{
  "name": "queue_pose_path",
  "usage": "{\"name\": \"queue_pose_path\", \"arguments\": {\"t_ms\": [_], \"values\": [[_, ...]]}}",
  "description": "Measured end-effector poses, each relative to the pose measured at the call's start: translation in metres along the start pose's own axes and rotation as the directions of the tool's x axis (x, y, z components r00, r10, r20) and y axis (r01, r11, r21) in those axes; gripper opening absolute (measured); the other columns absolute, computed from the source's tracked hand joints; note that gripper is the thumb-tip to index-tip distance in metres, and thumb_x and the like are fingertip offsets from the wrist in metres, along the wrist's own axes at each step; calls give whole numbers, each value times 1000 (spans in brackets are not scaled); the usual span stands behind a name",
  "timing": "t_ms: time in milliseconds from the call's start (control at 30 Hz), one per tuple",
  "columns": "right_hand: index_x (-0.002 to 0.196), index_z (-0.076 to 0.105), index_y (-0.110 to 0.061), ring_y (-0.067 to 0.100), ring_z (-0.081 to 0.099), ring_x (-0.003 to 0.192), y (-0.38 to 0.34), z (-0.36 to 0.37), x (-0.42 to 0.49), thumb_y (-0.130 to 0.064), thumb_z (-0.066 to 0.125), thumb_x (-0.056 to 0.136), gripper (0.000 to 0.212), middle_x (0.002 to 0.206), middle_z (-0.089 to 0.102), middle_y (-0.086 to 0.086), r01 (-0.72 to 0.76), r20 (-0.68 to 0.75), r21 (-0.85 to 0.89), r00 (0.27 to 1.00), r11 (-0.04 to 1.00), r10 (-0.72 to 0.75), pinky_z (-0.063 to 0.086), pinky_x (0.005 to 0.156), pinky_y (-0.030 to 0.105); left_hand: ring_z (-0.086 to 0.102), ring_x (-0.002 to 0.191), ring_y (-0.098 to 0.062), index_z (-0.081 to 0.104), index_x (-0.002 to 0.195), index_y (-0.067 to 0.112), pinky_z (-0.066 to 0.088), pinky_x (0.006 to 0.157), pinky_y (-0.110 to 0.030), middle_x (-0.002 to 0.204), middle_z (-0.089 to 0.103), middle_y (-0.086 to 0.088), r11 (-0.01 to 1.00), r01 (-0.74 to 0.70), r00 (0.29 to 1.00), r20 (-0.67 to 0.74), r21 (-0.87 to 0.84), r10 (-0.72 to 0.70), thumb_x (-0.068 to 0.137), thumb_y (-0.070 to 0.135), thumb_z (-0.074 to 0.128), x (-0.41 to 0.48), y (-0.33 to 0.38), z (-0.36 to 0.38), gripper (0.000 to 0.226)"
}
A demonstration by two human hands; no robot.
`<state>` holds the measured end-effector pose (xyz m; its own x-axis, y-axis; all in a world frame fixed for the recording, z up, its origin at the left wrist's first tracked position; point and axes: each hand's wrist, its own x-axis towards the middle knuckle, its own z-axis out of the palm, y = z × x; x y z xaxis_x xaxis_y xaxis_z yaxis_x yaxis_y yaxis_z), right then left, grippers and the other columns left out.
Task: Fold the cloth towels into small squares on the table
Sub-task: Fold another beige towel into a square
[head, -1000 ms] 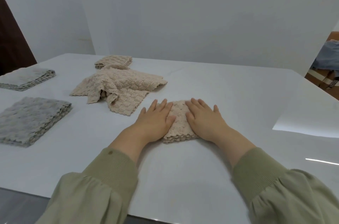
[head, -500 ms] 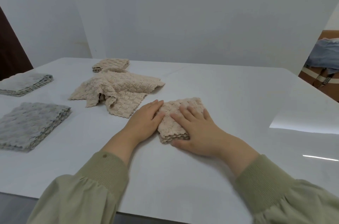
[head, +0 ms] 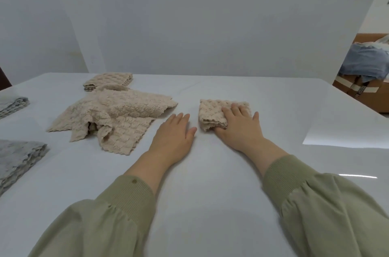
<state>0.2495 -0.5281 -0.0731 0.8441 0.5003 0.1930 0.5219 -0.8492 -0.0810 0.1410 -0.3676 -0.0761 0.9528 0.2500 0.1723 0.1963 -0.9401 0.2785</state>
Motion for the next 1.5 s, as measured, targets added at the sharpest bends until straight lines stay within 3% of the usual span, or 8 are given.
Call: {"name": "queue_pose_path", "arguments": {"t_ms": [233,500,767,867,1000,1267,1400,1500], "values": [[149,20,-24,25,10,146,50,12,81,-61,36,87,74,159,14,4,-77,-24,-18,997,997,76,8,115,55,3,146,-19,17,150,16,8,118,-37,158,14,-2,993,-101,994,51,54,98,101,40,23,67,25,13,55],[148,22,-26,22,10,146,86,18,152,-60,38,88,71,158,15,2,-57,-9,-19,998,998,57,5,115,54,-1,147,-20,16,150,25,4,118,-43,159,7,1,994,-53,988,147,96,38,99,46,22,118,23,24,56],[150,13,-29,19,1,147,82,14,163,-67,45,83,84,160,8,-1,91,-101,1,991,996,-90,-4,116,52,0,146,-17,17,149,29,4,118,-42,159,7,4,996,-40,991,134,82,29,97,48,25,125,22,26,56],[150,11,-29,18,0,147,69,16,151,-60,42,88,76,160,2,-2,123,-41,39,992,992,-121,2,116,55,1,146,-16,19,149,29,4,117,-42,159,8,4,996,-38,992,126,75,28,97,48,26,126,23,26,56],[150,13,-31,21,3,147,64,24,150,-50,28,97,58,160,6,-2,51,62,62,997,997,-55,4,112,60,1,146,-16,19,149,29,3,118,-42,159,8,4,997,-34,992,127,63,25,97,48,26,125,22,27,55],[148,23,-30,20,9,146,82,26,175,-35,24,101,47,158,16,-4,35,32,131,999,991,-39,2,115,58,2,146,-15,20,149,29,3,118,-41,159,9,5,998,-32,992,124,53,25,97,48,27,126,20,28,55],[145,31,-23,23,8,146,69,23,161,-35,26,100,47,157,20,1,-3,-60,102,998,995,9,-2,115,54,11,145,-17,32,145,25,9,116,-39,156,22,3,999,-37,995,97,16,35,97,42,33,125,22,25,50],[145,30,-15,24,8,146,47,20,132,-37,28,99,50,157,19,6,1,-55,124,998,992,6,-1,115,52,42,125,-21,60,120,13,30,106,-33,126,57,-4,994,-54,998,-40,-97,50,94,25,43,114,22,19,33]]}}
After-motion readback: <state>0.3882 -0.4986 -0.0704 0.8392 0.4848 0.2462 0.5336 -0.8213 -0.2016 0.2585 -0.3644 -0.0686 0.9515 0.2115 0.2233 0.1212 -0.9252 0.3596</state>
